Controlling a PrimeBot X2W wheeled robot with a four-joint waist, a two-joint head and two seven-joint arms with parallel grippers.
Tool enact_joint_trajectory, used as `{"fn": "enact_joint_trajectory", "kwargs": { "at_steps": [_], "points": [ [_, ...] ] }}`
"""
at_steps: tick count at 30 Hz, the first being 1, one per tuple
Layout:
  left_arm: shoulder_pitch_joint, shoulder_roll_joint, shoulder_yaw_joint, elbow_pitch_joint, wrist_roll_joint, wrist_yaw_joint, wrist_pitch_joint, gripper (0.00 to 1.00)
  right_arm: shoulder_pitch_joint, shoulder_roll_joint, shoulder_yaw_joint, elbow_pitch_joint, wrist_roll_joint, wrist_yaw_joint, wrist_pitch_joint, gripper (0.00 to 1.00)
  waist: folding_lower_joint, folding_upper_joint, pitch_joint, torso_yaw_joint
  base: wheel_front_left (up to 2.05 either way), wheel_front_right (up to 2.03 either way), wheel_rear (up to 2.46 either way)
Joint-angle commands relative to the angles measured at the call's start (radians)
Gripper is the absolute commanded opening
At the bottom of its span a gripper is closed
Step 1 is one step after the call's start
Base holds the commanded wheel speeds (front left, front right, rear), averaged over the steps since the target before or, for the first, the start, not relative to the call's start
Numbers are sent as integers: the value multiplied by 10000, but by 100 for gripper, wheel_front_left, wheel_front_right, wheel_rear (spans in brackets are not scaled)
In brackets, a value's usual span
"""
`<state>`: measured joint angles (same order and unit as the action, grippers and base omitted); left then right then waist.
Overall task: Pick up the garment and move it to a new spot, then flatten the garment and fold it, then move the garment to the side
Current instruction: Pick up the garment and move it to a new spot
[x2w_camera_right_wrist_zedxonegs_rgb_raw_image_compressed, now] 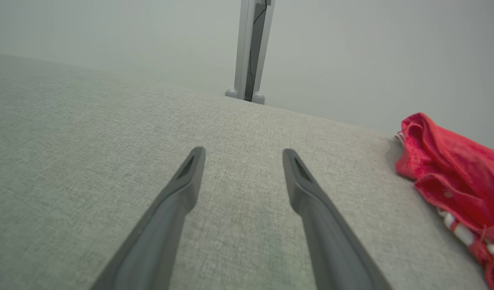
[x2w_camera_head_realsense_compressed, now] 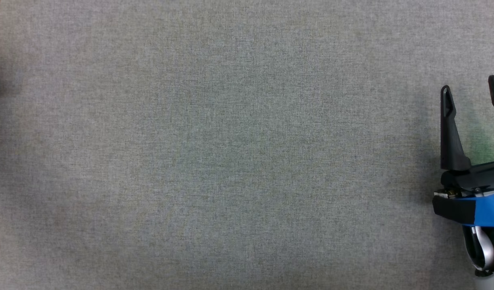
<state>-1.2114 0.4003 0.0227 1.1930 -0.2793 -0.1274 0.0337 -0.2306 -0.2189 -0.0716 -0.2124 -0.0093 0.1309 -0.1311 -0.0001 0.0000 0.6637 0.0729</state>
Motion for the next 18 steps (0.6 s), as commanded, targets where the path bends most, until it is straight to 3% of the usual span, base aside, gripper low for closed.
{"fn": "enact_joint_trajectory", "kwargs": {
  "at_steps": [1,9,18],
  "points": [
    [179,-30,-211,-3,-137,-47,-11,0,-71,56,40,44,-33,-4,-12,100,1,0,-69,-18,0,0,0],
    [-109,327,-1166,-590,-464,-32,-1032,0,-84,239,137,446,49,-4,-273,100,1,0,-625,-93,0,0,0],
    [-574,243,-2395,-1664,-671,-24,-2010,0,-64,591,255,1276,155,-4,-673,100,1,0,-1744,-294,0,0,0]
  ]
}}
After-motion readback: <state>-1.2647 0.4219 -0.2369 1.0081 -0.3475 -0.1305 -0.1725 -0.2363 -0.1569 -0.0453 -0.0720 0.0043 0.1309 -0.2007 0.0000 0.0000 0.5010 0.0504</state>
